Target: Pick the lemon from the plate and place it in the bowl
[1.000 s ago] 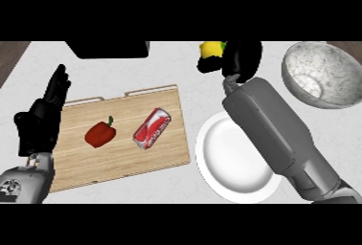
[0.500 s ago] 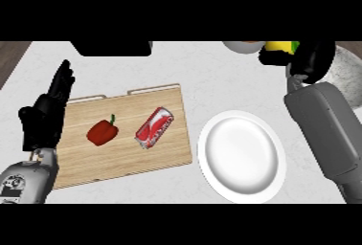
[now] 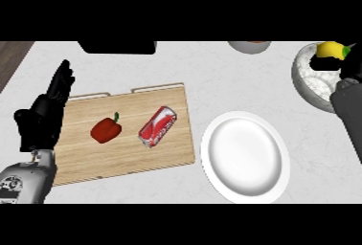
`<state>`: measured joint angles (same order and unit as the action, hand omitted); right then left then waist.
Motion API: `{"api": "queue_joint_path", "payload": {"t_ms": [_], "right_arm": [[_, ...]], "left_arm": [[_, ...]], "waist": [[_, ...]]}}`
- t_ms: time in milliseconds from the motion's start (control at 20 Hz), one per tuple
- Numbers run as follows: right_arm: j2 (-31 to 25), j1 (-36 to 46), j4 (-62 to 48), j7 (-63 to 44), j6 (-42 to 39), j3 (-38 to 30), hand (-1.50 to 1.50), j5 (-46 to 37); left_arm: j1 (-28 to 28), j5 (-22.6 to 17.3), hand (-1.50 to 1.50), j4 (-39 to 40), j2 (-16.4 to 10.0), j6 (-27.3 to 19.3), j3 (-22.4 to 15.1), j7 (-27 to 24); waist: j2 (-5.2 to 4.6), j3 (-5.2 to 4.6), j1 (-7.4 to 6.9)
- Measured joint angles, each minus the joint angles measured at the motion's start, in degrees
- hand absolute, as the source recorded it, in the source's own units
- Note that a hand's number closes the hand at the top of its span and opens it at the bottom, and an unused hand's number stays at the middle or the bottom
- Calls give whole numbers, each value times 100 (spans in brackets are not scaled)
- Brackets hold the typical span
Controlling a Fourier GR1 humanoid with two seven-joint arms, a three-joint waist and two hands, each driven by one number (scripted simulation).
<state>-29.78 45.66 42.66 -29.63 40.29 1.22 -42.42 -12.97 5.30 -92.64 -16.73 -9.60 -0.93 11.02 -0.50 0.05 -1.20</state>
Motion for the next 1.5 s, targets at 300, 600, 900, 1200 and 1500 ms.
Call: {"api": "queue_joint_path", "payload": {"t_ms": [300, 600, 900, 1200, 1500], "right_arm": [[-259, 111, -1337, 878, 440, -445, 150, 82], [-400, 99, -2003, 1946, 118, -1252, -150, 971], [-334, 80, -2185, 3238, -349, -1950, -150, 1792], [-447, 127, -2334, 4296, -488, -2599, -150, 2412], [-709, -102, -2477, 5020, -1031, -3146, -150, 2996]], "left_arm": [[-130, 64, 0, 92, 85, 8, -9, -9], [-169, 119, 0, 167, 150, 19, -54, -105], [-172, 98, 0, 127, 166, 60, -44, -115], [-187, 119, 0, 179, 165, 75, -1, -154], [-136, 177, 0, 165, 209, 37, 50, -72]], "waist": [[-31, 7, -60], [-83, 26, -140], [-93, 34, -183], [-86, 29, -167], [-30, 16, -55]]}}
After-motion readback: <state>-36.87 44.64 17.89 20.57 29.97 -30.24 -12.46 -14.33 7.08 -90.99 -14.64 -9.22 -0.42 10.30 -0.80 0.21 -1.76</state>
